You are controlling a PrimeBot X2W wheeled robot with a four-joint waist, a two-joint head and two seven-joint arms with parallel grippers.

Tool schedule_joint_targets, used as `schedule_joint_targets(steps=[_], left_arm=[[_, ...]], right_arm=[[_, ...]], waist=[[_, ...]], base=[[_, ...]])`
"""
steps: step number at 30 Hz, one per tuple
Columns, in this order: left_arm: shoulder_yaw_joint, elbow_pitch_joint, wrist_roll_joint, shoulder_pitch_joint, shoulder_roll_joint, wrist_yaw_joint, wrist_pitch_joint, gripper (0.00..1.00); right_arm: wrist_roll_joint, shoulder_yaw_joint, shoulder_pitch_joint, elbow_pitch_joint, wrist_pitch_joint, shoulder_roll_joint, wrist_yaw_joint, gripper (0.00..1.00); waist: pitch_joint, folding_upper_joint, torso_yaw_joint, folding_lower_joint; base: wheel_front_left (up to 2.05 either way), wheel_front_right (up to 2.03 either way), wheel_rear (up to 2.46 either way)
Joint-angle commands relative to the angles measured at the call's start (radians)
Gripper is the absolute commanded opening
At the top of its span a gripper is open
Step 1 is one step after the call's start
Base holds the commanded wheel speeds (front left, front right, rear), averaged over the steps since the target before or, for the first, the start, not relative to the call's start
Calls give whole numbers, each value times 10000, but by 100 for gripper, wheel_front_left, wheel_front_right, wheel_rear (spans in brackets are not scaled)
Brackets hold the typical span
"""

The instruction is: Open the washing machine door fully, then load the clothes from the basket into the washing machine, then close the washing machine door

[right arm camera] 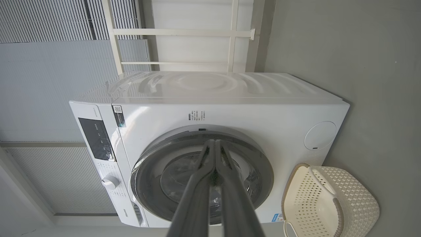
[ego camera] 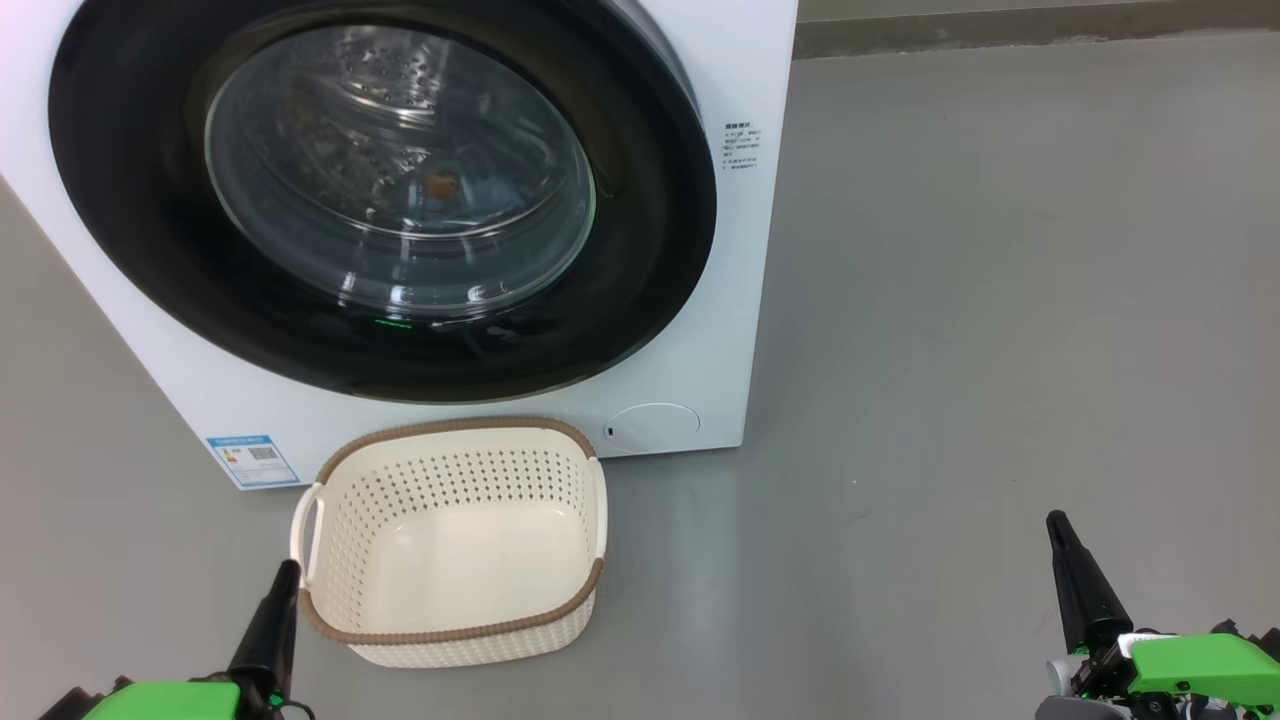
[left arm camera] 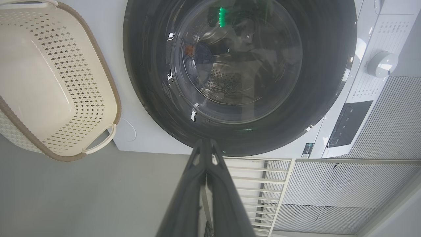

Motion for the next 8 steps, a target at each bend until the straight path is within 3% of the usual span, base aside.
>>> schedule_joint_targets(steps=[1, 8], left_arm=[[356, -191, 16, -414, 116, -17, 49, 0], [363, -191, 21, -414, 112, -17, 54, 0]], right_arm=[[-94, 212, -408, -247, 64, -26, 17, 0], [-102, 203, -409, -247, 72, -20, 17, 0]], waist=[[0, -1, 0, 0], [0, -1, 0, 0]], base=[[0, 0, 0], [0, 0, 0]])
